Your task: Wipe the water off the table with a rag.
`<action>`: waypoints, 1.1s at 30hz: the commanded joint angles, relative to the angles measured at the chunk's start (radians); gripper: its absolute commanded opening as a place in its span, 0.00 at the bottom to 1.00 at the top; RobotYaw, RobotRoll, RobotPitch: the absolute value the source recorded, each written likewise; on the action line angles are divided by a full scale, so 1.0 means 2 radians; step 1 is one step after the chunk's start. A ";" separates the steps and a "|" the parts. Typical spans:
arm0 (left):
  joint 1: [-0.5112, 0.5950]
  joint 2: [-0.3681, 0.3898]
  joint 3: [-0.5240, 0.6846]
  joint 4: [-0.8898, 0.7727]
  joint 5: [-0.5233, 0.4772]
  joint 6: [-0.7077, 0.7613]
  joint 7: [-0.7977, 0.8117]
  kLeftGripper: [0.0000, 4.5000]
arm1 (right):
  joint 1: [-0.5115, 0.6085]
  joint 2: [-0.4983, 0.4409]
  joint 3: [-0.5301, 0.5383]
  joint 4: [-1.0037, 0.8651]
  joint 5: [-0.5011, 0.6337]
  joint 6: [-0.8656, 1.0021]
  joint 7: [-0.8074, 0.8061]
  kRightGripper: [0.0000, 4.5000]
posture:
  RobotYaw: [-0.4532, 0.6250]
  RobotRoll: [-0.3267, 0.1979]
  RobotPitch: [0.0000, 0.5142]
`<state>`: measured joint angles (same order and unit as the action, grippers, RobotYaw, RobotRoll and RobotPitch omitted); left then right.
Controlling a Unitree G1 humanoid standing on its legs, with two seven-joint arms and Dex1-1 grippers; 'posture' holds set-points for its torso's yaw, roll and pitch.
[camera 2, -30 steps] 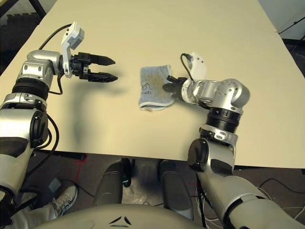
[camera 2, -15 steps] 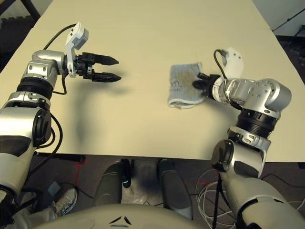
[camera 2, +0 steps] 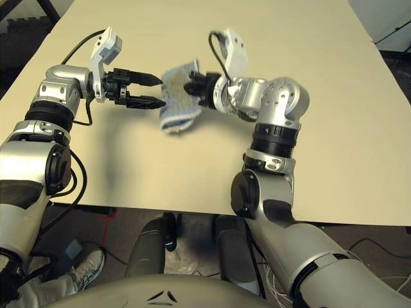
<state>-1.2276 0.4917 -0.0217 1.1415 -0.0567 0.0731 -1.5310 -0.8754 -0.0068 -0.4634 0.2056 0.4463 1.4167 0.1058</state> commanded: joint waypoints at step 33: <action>-0.021 -0.002 -0.007 0.018 0.013 -0.016 -0.003 1.00 | -0.058 -0.012 -0.140 -0.133 0.132 0.099 -0.085 0.00 | 0.34 0.62 0.33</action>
<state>-1.2548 0.4770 -0.0278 1.1593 -0.0438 0.0443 -1.5313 -0.9861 -0.0493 -0.7278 -0.0359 0.6549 1.5949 -0.0164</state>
